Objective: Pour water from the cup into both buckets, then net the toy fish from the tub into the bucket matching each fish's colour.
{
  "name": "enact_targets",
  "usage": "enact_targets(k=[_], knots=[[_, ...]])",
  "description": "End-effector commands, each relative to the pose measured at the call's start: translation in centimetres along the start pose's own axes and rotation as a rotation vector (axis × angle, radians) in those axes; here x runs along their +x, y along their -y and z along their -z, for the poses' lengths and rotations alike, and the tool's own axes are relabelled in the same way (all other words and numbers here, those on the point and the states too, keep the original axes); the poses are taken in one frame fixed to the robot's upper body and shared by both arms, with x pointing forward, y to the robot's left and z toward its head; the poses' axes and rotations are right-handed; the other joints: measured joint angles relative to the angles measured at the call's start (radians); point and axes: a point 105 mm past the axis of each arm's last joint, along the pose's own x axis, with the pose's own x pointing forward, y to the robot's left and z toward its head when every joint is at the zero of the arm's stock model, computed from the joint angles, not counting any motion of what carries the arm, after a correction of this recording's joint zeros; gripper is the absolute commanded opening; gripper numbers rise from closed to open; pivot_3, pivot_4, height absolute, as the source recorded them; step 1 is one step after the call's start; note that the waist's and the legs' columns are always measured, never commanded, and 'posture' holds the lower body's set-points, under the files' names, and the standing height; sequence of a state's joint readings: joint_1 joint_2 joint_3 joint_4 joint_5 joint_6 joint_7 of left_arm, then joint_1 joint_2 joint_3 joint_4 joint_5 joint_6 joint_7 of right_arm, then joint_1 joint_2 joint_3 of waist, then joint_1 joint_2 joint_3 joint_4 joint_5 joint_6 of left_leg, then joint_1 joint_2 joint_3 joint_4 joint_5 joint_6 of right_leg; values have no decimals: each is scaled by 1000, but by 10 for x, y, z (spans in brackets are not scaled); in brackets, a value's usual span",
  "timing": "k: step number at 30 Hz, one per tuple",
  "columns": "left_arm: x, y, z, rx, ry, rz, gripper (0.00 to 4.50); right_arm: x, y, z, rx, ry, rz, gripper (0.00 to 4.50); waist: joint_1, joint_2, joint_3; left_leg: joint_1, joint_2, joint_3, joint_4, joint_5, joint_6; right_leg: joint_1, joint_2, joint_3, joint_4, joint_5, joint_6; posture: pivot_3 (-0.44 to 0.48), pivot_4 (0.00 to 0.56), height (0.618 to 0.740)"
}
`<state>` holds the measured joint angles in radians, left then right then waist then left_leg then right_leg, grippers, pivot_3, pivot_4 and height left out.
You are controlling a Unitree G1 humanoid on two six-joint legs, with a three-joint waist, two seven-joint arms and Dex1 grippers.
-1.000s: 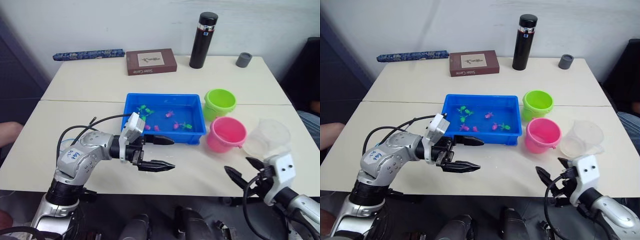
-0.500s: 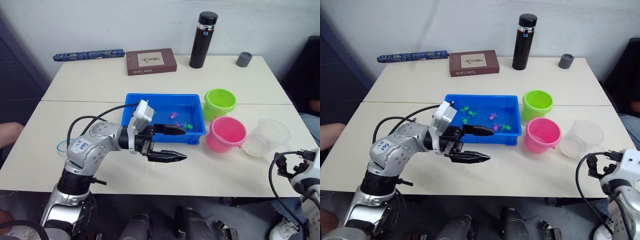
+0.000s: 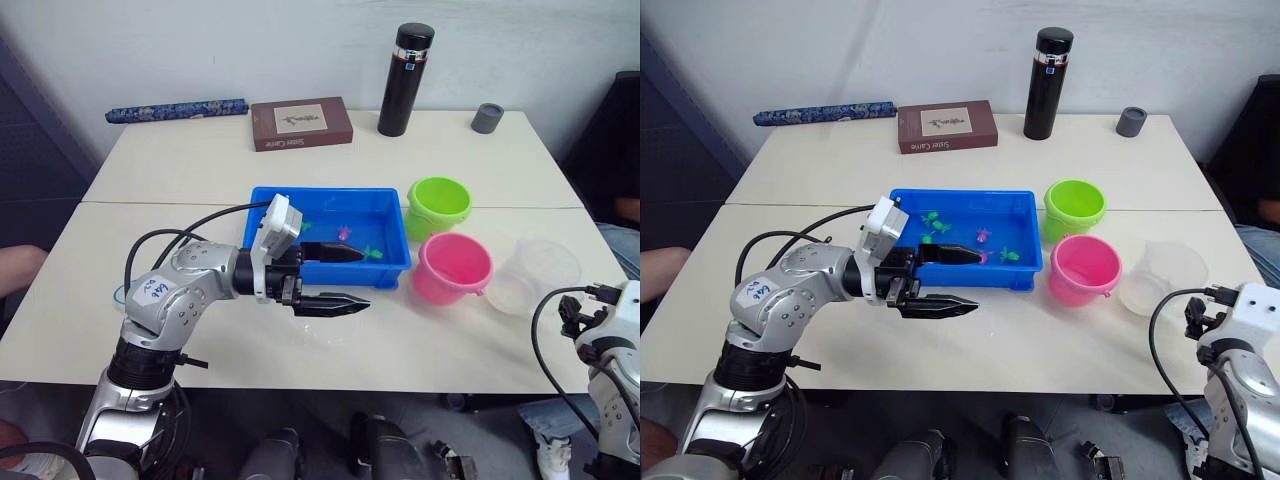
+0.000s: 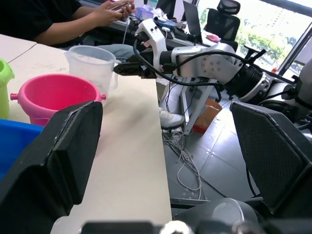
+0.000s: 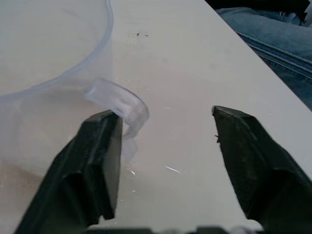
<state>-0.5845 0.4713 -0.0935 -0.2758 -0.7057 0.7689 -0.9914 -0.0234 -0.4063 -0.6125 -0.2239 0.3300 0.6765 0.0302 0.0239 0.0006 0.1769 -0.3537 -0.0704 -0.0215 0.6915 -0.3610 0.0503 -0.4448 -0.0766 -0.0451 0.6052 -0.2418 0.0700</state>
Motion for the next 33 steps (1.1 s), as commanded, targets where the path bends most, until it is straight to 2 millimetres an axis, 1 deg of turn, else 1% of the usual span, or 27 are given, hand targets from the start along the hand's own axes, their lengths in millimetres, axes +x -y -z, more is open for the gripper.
enact_targets(k=[1,5,14,17,18,21,27,29,33], knots=[[0,7,-14,62,26,11,4500,3,2,-10,-21,50,14,2788,0,0,0,0,0,0,0,0,0,0,0,0,0,0,0,0,150,740],[-3,7,-13,67,19,-12,4500,9,-2,-11,-33,73,-1,2788,-1,0,0,0,0,0,0,0,0,0,0,0,0,0,0,0,150,740],[-7,2,-17,87,21,-46,4500,23,-8,-12,-21,104,-24,2788,-1,0,0,0,0,0,0,0,0,0,0,0,0,0,0,0,150,740],[-9,3,-17,91,18,-52,4500,25,-11,-13,-5,127,-40,1984,-2,0,0,0,0,0,0,0,-1,0,0,0,0,0,0,0,150,740],[-9,3,-17,91,17,-53,4500,25,-12,-13,-5,130,-44,1584,-1,0,0,0,0,0,0,0,-1,0,0,0,0,0,0,0,150,740],[-10,2,-17,92,13,-57,4500,26,-15,-12,15,141,-61,13,-1,0,0,0,0,0,0,0,0,0,0,0,0,0,0,0,150,740],[-12,0,-19,99,5,-61,4500,23,-23,-18,85,197,-107,13,-1,0,0,0,0,-1,0,0,0,1,0,0,0,0,0,0,150,740],[-12,-1,-19,99,4,-61,4500,21,-23,-21,106,216,-109,13,-2,0,0,0,0,0,0,0,0,1,0,0,1,0,0,0,150,740],[-12,-3,-19,97,3,-59,4500,17,-15,-30,159,260,-87,13,-3,0,0,1,0,0,-1,1,-1,0,0,0,1,0,0,0,150,740]])
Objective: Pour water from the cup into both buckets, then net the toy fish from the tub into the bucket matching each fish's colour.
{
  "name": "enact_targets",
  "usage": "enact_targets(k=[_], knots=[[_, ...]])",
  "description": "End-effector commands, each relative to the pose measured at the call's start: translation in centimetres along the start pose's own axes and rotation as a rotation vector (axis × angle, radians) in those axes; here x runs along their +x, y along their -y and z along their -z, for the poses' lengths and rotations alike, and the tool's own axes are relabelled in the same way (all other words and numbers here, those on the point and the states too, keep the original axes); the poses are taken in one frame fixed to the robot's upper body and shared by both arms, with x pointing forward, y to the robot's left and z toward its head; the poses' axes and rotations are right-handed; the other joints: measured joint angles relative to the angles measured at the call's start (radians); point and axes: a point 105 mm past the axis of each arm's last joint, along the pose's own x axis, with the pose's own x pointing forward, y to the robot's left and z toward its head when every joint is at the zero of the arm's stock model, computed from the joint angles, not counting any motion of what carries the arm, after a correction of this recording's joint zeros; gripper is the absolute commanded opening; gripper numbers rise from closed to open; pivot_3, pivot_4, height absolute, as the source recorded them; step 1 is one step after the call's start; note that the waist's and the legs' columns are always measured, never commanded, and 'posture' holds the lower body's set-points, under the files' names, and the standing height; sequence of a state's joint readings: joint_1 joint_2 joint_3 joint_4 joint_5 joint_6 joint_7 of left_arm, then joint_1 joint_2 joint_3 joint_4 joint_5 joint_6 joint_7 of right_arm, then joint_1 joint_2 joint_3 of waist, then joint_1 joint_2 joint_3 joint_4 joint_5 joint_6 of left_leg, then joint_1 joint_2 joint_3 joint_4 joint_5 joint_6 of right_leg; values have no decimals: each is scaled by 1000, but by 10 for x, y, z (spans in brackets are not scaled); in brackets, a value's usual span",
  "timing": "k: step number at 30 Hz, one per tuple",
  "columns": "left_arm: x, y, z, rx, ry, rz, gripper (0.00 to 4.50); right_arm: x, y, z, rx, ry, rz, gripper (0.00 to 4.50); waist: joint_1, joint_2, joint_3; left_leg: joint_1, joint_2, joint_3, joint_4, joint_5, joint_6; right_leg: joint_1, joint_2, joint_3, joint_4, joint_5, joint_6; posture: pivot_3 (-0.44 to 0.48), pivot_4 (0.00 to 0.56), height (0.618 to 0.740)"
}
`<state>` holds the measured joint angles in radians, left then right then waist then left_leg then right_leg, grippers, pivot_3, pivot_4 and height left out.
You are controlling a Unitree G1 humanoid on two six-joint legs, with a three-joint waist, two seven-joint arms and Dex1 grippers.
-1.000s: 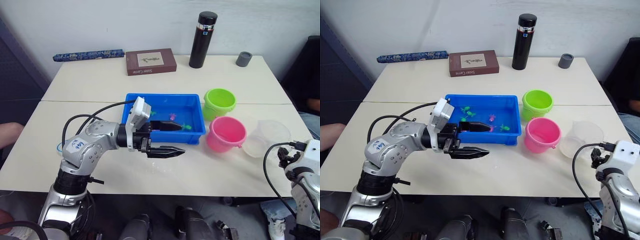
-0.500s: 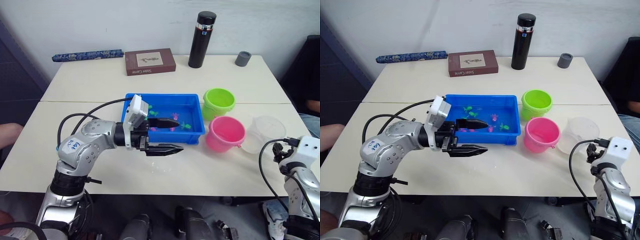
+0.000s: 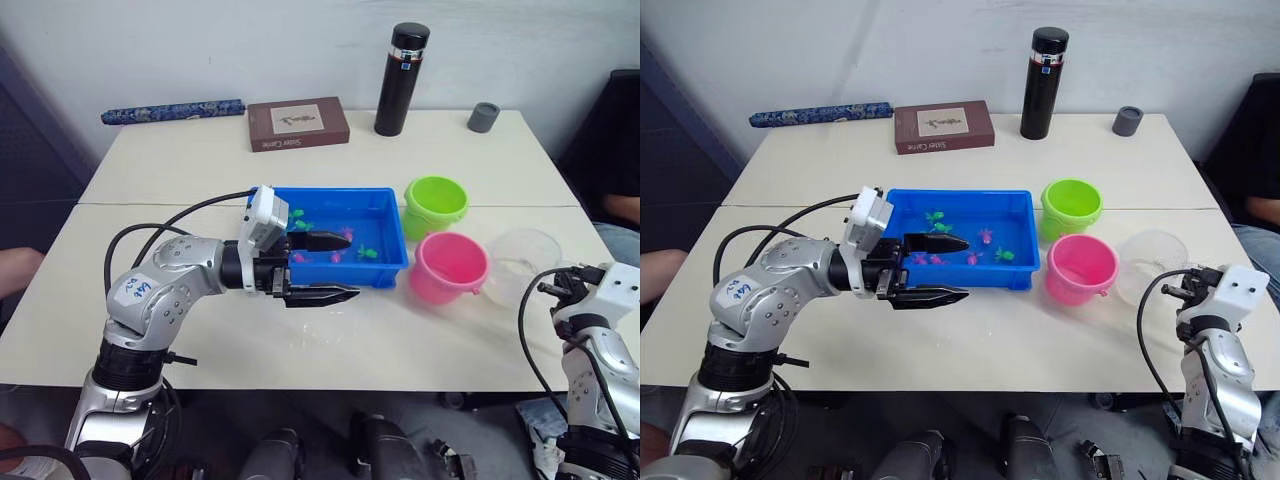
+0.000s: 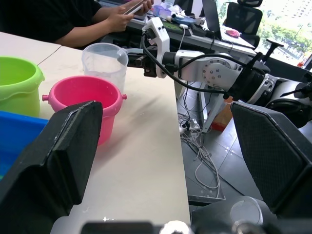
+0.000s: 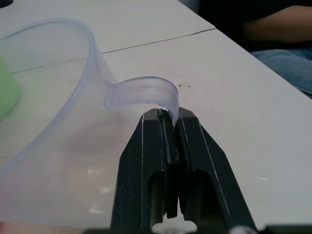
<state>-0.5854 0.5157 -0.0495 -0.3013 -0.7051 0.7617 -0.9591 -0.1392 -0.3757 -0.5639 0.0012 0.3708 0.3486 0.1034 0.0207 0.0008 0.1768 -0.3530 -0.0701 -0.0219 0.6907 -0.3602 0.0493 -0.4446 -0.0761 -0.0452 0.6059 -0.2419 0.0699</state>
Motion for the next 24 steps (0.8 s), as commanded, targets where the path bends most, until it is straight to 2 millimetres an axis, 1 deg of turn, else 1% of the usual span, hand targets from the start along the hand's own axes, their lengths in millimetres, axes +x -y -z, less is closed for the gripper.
enact_targets(k=[1,4,7,11,14,18,21,24], knots=[[0,0,-9,39,15,17,4500,-6,11,-22,49,90,32,13,0,0,0,0,0,0,0,0,0,0,0,0,0,0,0,0,150,740],[1,-1,-8,36,14,19,4500,-10,14,-36,77,134,37,13,4,1,1,0,0,0,0,0,0,0,0,0,0,0,0,0,150,740],[2,-4,-7,32,14,21,4500,-17,15,-57,57,180,30,13,4,3,1,0,-1,0,0,0,1,0,-1,0,0,0,0,0,150,740],[4,-8,-4,34,2,15,4500,-24,7,-81,-77,215,-19,13,3,4,2,0,-1,0,0,0,1,0,-1,0,0,0,0,0,150,740],[6,-11,-2,37,-3,11,4500,-26,-1,-89,-154,227,-48,13,3,4,2,0,0,0,0,0,1,0,0,0,0,0,0,0,150,740],[8,-14,1,48,-10,8,4500,-25,-17,-99,-356,251,-82,13,2,4,2,0,-1,1,0,1,1,0,0,1,0,0,0,0,150,740],[9,-14,2,53,-11,10,4500,-24,-29,-102,-504,263,-110,13,3,4,2,0,-1,1,-1,1,1,-1,0,1,0,0,0,0,150,740],[10,-14,2,57,-11,11,4500,-22,-36,-106,-582,279,-117,13,3,4,2,0,-1,1,-1,1,1,-1,-1,1,-1,0,0,0,150,740]])
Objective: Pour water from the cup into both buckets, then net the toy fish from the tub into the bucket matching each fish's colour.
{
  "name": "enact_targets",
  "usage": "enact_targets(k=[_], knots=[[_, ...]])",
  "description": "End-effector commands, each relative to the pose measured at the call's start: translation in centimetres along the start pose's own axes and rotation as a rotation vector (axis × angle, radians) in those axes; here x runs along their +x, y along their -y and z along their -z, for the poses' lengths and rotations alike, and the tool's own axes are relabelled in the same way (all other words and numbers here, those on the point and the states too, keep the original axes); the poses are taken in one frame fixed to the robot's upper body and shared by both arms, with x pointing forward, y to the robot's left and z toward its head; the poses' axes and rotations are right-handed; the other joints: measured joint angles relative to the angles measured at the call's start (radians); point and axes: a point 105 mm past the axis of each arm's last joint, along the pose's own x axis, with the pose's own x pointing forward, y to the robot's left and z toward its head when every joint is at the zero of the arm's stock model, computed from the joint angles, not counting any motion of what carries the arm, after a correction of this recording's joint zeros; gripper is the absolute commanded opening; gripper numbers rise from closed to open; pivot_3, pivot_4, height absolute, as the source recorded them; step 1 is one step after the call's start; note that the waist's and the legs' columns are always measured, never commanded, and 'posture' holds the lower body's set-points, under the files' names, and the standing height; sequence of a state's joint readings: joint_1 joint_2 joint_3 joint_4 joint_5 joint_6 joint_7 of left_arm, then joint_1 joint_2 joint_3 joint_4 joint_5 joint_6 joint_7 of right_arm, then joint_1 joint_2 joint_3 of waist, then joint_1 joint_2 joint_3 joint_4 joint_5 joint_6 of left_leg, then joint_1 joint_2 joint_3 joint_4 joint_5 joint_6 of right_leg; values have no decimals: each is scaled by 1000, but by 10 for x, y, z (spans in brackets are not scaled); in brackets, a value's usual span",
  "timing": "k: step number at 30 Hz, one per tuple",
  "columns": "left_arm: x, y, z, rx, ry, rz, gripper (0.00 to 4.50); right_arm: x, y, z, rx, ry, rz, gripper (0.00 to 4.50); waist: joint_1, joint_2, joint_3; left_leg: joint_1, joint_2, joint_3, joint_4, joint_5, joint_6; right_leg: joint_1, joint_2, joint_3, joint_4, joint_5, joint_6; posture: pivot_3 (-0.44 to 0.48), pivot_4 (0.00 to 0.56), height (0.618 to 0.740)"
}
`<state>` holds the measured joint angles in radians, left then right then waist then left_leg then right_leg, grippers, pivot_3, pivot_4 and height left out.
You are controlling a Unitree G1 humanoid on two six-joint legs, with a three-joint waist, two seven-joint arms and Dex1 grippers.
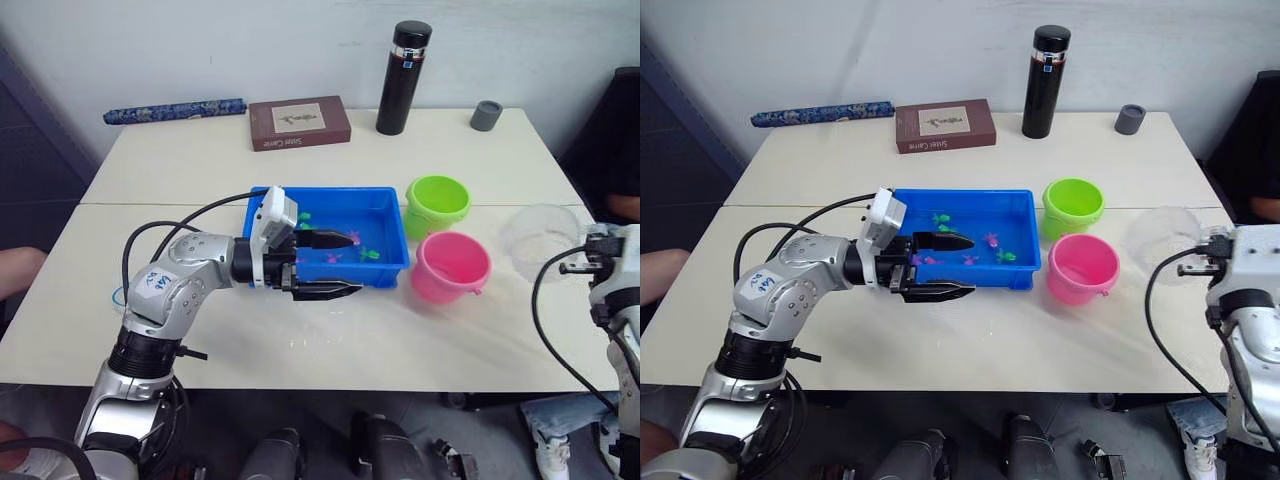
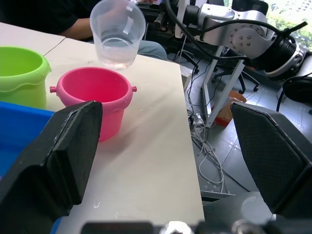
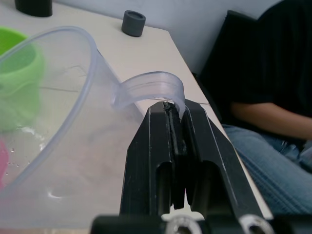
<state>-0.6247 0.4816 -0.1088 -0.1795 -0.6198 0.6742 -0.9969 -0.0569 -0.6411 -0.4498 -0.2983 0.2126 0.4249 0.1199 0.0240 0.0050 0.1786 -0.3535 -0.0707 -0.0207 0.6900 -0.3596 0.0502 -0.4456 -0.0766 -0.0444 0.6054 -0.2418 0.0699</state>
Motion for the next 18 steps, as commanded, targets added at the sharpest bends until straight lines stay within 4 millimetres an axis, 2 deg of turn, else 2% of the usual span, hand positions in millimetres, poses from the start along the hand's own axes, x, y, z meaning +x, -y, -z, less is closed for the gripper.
enact_targets(k=[1,13,18], knots=[[2,2,-9,50,9,13,4500,1,1,-31,-123,114,9,13,1,0,0,0,0,0,0,0,0,0,0,0,0,0,0,0,150,740],[0,1,-7,50,12,-14,4500,6,-16,-55,-576,233,-62,13,1,0,0,0,0,0,0,0,0,0,0,0,0,0,0,0,150,740],[0,1,-7,50,13,-19,4500,8,-22,-63,-712,279,-76,13,1,0,0,0,0,0,0,1,0,0,0,0,0,0,0,0,150,740]])
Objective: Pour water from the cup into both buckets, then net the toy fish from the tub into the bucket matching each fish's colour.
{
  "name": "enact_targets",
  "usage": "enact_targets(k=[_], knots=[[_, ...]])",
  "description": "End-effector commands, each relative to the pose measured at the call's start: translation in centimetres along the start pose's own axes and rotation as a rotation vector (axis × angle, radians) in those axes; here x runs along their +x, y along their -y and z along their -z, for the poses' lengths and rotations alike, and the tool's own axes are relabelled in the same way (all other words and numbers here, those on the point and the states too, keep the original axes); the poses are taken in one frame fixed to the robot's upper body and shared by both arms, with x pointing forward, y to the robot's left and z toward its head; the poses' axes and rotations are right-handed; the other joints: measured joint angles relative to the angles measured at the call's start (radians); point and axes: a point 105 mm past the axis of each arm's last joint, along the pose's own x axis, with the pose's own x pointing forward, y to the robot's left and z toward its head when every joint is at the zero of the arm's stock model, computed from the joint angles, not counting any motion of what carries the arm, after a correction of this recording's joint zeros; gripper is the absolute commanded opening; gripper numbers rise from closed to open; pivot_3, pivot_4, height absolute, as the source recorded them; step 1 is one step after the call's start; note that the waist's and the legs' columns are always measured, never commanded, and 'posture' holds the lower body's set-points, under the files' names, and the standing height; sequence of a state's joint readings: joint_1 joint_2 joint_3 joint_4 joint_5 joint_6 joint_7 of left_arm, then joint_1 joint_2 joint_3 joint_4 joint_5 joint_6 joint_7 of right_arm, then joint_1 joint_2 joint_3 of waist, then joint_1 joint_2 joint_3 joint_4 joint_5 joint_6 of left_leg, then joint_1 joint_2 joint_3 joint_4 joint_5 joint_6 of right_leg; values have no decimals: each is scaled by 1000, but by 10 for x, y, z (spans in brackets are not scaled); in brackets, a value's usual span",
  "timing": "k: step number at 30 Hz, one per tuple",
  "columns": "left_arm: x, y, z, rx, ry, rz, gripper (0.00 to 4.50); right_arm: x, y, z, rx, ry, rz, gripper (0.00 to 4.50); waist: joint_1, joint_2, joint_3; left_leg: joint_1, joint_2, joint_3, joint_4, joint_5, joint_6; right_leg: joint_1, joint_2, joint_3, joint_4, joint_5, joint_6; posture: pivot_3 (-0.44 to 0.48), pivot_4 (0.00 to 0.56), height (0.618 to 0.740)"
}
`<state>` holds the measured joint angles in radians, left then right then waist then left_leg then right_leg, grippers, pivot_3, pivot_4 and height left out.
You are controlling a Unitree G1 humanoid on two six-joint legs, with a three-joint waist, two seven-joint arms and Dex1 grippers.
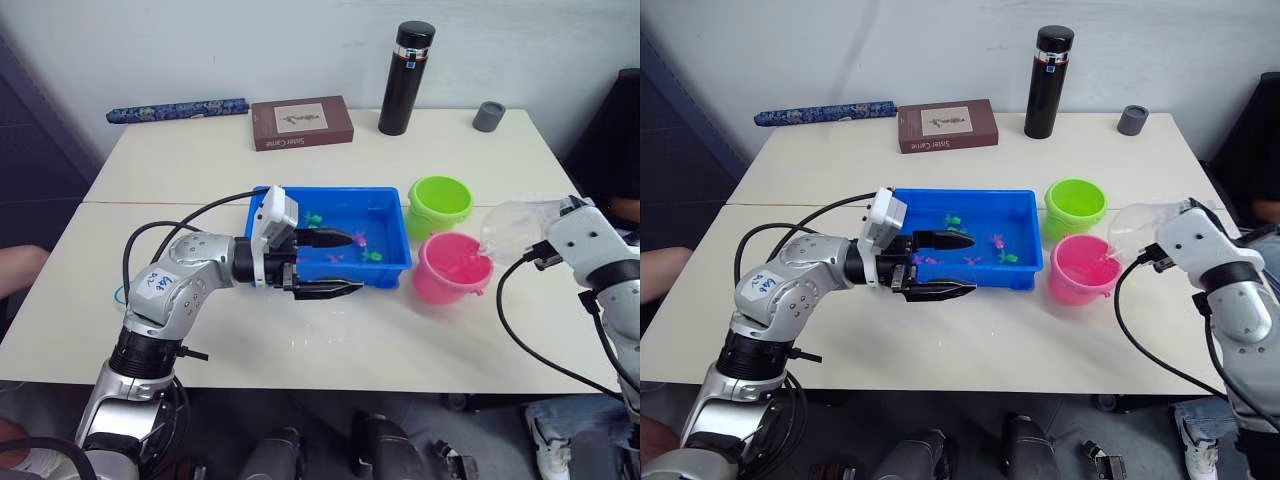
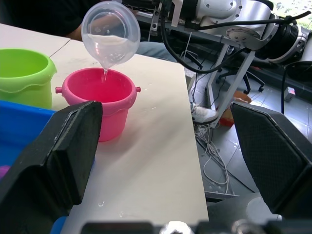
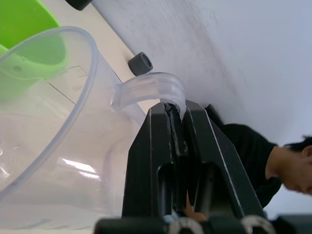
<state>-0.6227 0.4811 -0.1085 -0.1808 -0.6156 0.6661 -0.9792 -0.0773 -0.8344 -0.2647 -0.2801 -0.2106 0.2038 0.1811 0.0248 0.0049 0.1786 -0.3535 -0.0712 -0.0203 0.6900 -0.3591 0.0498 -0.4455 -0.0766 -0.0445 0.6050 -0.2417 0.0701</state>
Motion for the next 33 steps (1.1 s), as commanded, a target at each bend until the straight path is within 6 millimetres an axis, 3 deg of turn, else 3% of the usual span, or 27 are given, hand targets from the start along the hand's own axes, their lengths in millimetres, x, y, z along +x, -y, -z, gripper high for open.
enact_targets(k=[1,7,19,25,29,33], knots=[[0,3,-7,42,13,0,4500,3,14,-19,-124,80,36,13,0,0,0,0,0,0,0,0,0,0,0,0,0,0,0,0,150,740],[0,2,-8,43,15,-5,4500,5,12,-21,-149,92,34,13,0,0,0,0,0,0,0,0,0,0,0,0,0,0,0,0,150,740],[2,-8,-11,35,44,-48,4500,0,12,6,297,-44,72,13,1,0,0,0,0,-1,0,1,-1,0,0,-1,0,0,0,0,150,740],[5,-22,-16,48,66,-124,4500,2,13,15,503,-107,59,13,0,0,0,0,0,-1,0,1,-1,0,0,-1,1,0,0,0,150,740],[6,-30,-18,57,66,-158,4500,10,17,19,609,-130,56,13,0,0,0,0,0,-1,0,1,-1,0,0,-1,1,0,0,0,150,740],[7,-36,-20,60,72,-185,4500,33,25,16,648,-120,71,13,-2,0,0,0,0,0,0,1,-1,0,0,0,2,0,0,0,150,740]])
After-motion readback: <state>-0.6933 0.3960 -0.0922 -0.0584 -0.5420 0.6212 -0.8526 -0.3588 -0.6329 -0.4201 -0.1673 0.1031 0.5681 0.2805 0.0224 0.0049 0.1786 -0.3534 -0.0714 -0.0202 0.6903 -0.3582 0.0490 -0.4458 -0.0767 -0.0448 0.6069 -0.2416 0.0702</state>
